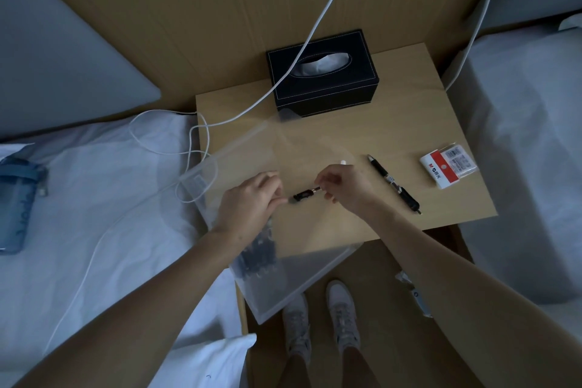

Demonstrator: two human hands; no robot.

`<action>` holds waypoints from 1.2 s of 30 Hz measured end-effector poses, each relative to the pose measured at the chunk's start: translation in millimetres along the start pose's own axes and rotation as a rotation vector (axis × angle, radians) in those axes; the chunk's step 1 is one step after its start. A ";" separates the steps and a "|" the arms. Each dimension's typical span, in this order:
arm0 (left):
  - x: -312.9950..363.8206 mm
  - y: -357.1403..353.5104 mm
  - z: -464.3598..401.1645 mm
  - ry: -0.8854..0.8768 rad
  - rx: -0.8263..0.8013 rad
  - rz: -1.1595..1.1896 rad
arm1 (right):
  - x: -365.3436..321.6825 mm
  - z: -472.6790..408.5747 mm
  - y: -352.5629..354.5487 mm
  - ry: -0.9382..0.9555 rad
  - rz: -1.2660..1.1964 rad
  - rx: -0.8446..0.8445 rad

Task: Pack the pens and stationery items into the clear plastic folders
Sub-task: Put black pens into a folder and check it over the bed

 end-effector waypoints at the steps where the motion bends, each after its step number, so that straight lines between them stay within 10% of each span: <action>1: 0.0 -0.2 0.5 0.003 0.005 0.011 | 3.8 -0.4 -3.1 -0.025 0.025 -0.005; 21: -1.2 6.2 9.0 0.011 0.048 0.068 | 14.8 -3.1 -12.6 -0.133 0.275 0.271; 28: -0.9 7.6 15.6 -0.016 0.046 0.110 | 11.8 9.0 -62.0 -0.277 -0.039 -0.118; 36: -4.1 16.5 21.0 -0.010 0.091 0.152 | 25.7 19.1 -100.7 -0.272 0.201 -0.341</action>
Point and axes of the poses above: each hand's wrist, its own z-axis away from the middle knuckle, its own y-axis out of the back of the hand, x = y × z, the point moved 9 cm from there along -z, towards the middle knuckle, and after that the axes turned 9 degrees about x, right-handed, at the moved point
